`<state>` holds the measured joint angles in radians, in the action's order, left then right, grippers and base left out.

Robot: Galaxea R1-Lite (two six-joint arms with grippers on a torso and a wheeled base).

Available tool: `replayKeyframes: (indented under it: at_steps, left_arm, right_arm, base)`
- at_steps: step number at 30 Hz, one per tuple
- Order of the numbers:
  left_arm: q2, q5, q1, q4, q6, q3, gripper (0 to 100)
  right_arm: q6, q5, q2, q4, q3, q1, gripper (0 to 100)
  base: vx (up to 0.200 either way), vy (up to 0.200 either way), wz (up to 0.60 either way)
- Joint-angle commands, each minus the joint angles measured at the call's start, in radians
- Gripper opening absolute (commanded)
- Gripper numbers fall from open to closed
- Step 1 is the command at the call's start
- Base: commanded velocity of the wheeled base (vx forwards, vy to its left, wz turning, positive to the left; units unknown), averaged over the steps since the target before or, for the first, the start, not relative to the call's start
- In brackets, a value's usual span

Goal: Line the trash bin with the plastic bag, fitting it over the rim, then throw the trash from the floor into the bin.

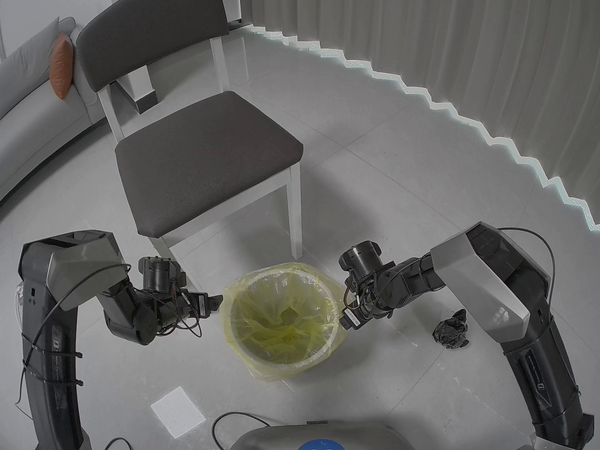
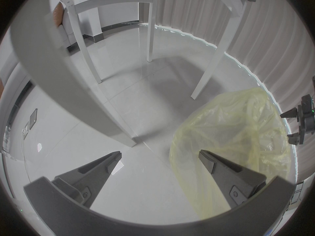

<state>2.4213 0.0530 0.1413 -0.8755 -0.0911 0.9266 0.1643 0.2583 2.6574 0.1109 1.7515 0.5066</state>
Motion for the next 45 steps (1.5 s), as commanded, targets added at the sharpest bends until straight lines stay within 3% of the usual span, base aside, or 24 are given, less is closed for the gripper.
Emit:
replayKeyframes:
  at_steps: [1, 11, 30, 38, 45]
  left_arm:
    - [-0.036, 0.002, 0.003, -0.023, -0.003, -0.048, 100]
    - [-0.06, 0.002, 0.008, -0.102, -0.003, -0.12, 100]
    - [-0.119, 0.002, 0.001, -0.141, -0.004, -0.203, 100]
    - [-0.11, 0.002, -0.005, -0.158, -0.007, -0.209, 100]
    - [-0.103, 0.002, -0.003, -0.166, -0.013, -0.209, 100]
  right_arm:
    - [-0.014, 0.002, -0.008, 0.001, -0.02, 0.0, 100]
    - [-0.02, 0.01, -0.111, -0.023, -0.047, -0.023, 100]
    - [-0.051, 0.064, 0.058, -0.138, 0.098, 0.001, 100]
    - [-0.038, 0.067, 0.091, -0.103, 0.155, 0.0, 100]
    - [-0.046, 0.101, 0.119, 0.064, 0.238, -0.01, 100]
  base:
    - [0.0, 0.0, 0.0]
    - [0.0, 0.0, 0.0]
    - [0.0, 0.0, 0.0]
    - [0.0, 0.0, 0.0]
    - [0.0, 0.0, 0.0]
